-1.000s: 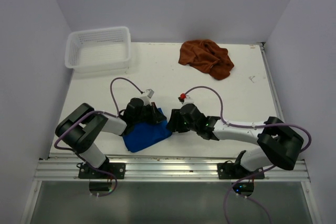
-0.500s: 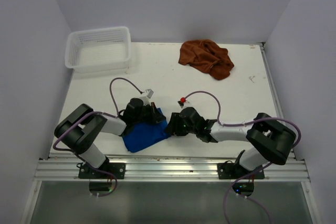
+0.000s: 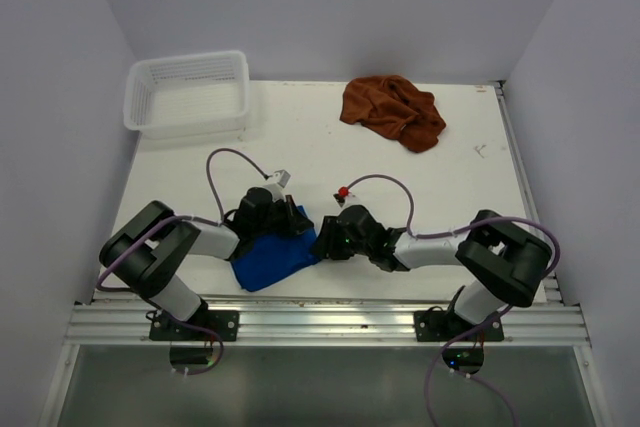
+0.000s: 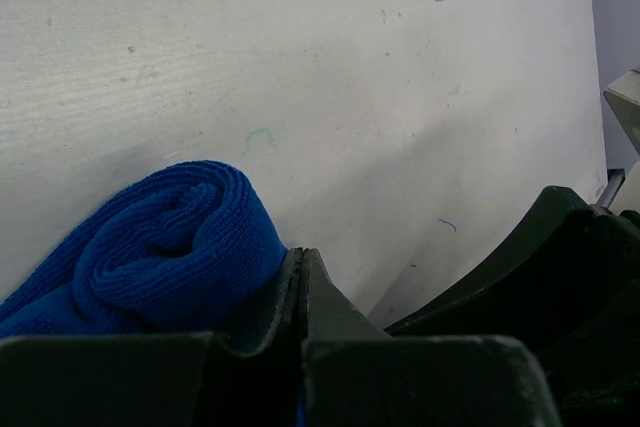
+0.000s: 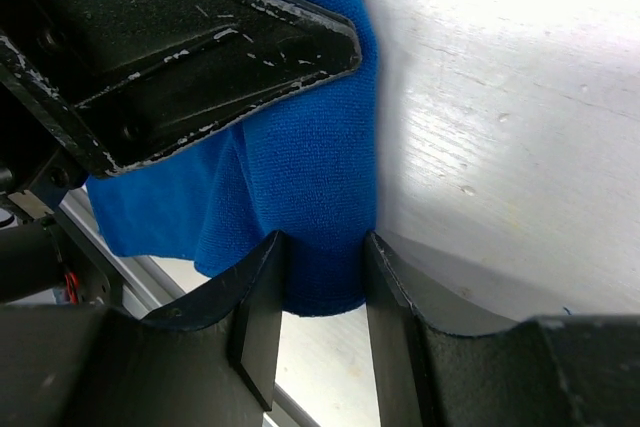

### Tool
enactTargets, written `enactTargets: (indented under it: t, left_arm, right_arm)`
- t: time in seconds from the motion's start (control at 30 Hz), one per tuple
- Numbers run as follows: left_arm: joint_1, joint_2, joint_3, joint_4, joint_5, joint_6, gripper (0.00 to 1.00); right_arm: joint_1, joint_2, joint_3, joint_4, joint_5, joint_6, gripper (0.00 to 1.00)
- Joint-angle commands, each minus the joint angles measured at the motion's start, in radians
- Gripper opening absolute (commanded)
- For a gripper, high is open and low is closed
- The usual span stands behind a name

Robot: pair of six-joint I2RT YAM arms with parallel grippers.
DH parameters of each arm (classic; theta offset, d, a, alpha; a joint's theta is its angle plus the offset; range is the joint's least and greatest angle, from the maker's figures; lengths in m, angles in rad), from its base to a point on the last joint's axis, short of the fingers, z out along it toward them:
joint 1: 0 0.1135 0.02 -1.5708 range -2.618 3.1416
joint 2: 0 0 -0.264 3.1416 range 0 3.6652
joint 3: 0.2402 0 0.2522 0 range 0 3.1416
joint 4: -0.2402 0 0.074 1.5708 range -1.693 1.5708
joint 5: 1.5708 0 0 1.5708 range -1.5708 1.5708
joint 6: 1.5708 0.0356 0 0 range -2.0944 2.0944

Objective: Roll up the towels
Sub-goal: Roll the towel

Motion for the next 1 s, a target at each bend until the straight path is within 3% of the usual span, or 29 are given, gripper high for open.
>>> enactTargets:
  t: [0.0, 0.1, 0.27, 0.4, 0.67, 0.97]
  left_arm:
    - [0.013, -0.014, -0.021, -0.078, -0.079, 0.036, 0.00]
    - [0.013, -0.020, -0.019, -0.093, -0.087, 0.046, 0.00]
    - [0.016, -0.050, -0.002, -0.136, -0.097, 0.047, 0.00]
    - [0.022, -0.088, 0.060, -0.216, -0.129, 0.055, 0.00]
    - [0.036, -0.126, 0.177, -0.329, -0.120, 0.046, 0.01]
    - [0.036, -0.186, 0.222, -0.370, -0.099, 0.032, 0.03]
  right_arm:
    - [0.026, 0.045, 0.017, -0.033, -0.016, -0.031, 0.39]
    - [0.032, 0.051, 0.028, -0.048, 0.000, -0.037, 0.34]
    - [0.037, 0.048, 0.059, -0.105, 0.026, -0.080, 0.12]
    - [0.046, 0.013, 0.112, -0.237, 0.085, -0.136, 0.00]
    - [0.158, 0.007, 0.257, -0.559, 0.390, -0.278, 0.00]
    - [0.225, 0.074, 0.359, -0.665, 0.535, -0.285, 0.00]
